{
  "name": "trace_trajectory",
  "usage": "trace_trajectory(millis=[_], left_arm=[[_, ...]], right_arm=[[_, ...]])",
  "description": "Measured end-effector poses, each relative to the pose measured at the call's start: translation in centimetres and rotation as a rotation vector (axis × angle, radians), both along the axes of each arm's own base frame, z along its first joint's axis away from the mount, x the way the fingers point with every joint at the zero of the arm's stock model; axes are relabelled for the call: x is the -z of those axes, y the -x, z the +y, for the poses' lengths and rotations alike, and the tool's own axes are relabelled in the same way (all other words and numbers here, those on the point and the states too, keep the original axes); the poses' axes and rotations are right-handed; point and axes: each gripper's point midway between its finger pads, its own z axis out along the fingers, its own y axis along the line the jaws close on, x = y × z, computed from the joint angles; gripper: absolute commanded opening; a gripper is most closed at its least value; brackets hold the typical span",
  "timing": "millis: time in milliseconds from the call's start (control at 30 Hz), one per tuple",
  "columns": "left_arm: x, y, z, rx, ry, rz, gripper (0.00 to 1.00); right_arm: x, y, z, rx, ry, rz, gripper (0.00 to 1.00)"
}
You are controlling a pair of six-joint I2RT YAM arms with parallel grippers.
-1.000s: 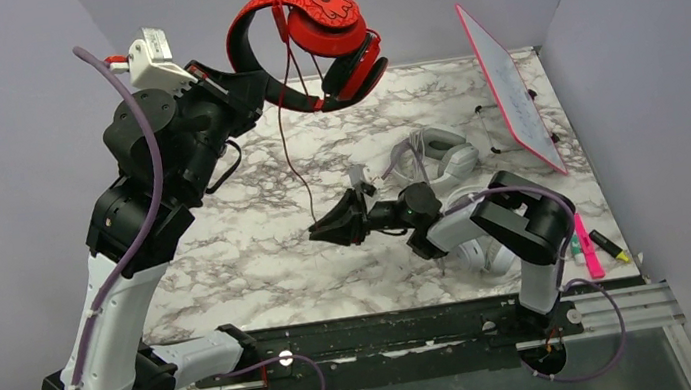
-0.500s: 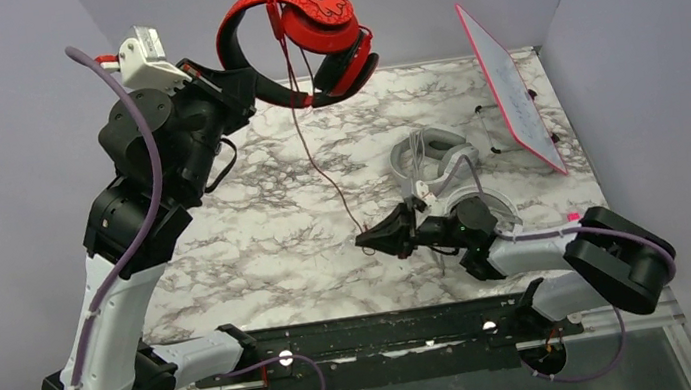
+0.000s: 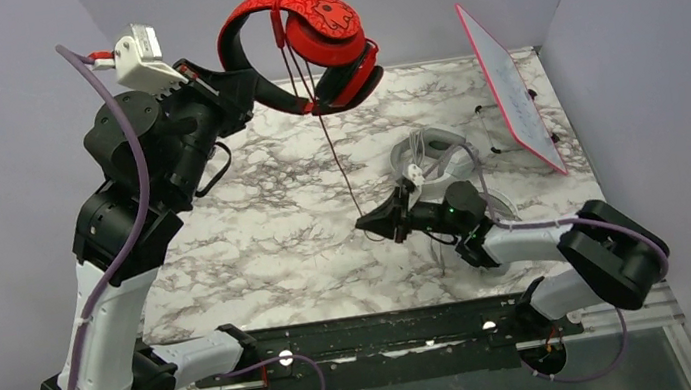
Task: Wrap the headphones
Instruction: Wrap the headphones cable around the headphones.
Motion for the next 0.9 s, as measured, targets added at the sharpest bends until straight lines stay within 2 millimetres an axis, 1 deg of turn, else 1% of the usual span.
trace_trajectory(millis=[33,167,233,300,400,433,533,567,633,667,700,733,800,833,867,900], left_arm=[[0.0,0.1,-0.4,0.019,0.008,0.003,0.0],[0.2,0.8,-2.0,0.11,0.034,0.025,0.0],[0.7,1.1,-2.7,0.15,0.034,0.047,0.0],[1.6,1.4,-3.3,0.184,0.026,0.084,0.0],[3.7,2.0,-3.8,0.22,0.0,0.154,0.0],[4.8,2.3,-3.9,0.231,-0.019,0.191,0.0],[7.7,3.3,-3.4,0.241,-0.08,0.293,0.0],[8.9,3.7,-3.1,0.24,-0.112,0.331,0.0],[11.7,4.8,-2.1,0.236,-0.182,0.413,0.0],[13.5,5.6,-1.2,0.229,-0.243,0.467,0.0],[14.5,5.9,-0.7,0.223,-0.275,0.495,0.0],[16.1,6.4,0.0,0.216,-0.336,0.537,0.0],[18.8,7.0,1.1,0.201,-0.421,0.605,0.0],[19.8,7.0,1.6,0.191,-0.458,0.628,0.0],[21.1,6.7,2.2,0.165,-0.511,0.655,0.0],[22.0,6.4,2.6,0.141,-0.543,0.674,0.0]], right_arm=[[1.0,-0.7,0.6,-0.001,0.023,0.025,0.01],[1.4,-2.9,2.8,-0.019,0.027,0.04,0.01],[1.9,-3.8,2.9,-0.009,0.024,0.059,0.01],[2.4,-5.4,2.1,0.026,0.019,0.086,0.01],[2.5,-9.4,0.0,0.113,0.006,0.12,0.01],[2.3,-10.8,-0.9,0.141,0.004,0.125,0.01],[0.8,-14.9,-2.8,0.213,0.016,0.126,0.01],[-0.1,-16.3,-3.3,0.235,0.024,0.117,0.01],[-1.8,-18.3,-3.6,0.254,0.048,0.092,0.01],[-2.8,-19.1,-3.6,0.255,0.061,0.079,0.01],[-3.7,-19.6,-3.4,0.253,0.077,0.069,0.01],[-4.6,-20.2,-3.2,0.251,0.093,0.063,0.01],[-6.4,-21.3,-2.7,0.244,0.121,0.056,0.01],[-7.3,-21.8,-2.4,0.239,0.133,0.054,0.01],[-8.0,-22.2,-2.2,0.238,0.147,0.057,0.01],[-8.7,-22.6,-2.1,0.237,0.163,0.066,0.01]])
